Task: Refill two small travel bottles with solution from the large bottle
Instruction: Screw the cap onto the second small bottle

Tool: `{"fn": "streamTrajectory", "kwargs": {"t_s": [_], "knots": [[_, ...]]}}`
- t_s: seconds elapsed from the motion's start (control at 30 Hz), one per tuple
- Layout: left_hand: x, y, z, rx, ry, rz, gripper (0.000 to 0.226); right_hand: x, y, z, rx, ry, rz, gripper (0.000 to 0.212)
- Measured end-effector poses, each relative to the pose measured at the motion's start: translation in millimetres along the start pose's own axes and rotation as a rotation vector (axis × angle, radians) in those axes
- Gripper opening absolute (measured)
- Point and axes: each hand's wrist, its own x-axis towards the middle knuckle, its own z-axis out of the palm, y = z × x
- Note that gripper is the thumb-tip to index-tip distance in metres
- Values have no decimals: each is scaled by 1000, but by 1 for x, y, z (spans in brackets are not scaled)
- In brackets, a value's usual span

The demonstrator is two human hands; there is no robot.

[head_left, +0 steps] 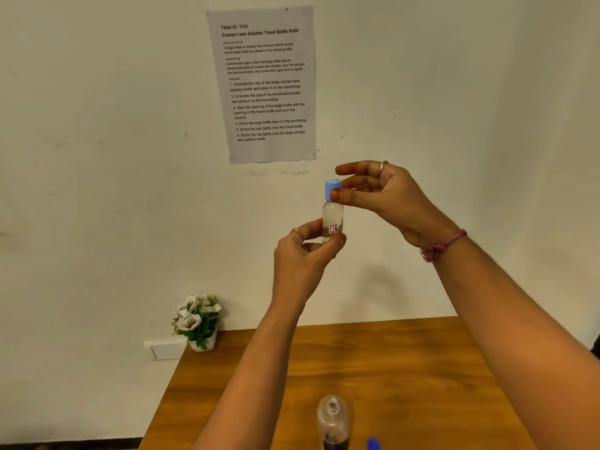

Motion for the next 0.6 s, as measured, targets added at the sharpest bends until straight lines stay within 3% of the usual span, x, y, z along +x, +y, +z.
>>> {"fn": "streamTrajectory", "kwargs": {"t_s": [0.13,0.3,0.4,0.5,0.6], "knots": [[-2,1,0,6,4,-7,43,-2,1,2,40,9,41,63],[-2,1,-1,8,11,-17,44,-5,7,4,157,-29,49,46],[-3,1,1,12,12,-22,43,-3,8,13,127,62,50,53],[-2,0,1,13,17,-23,44,-3,10,13,192,36,92,67],[0,-1,1,13,23,-24,43,-5,12,8,268,-16,108,58]]}}
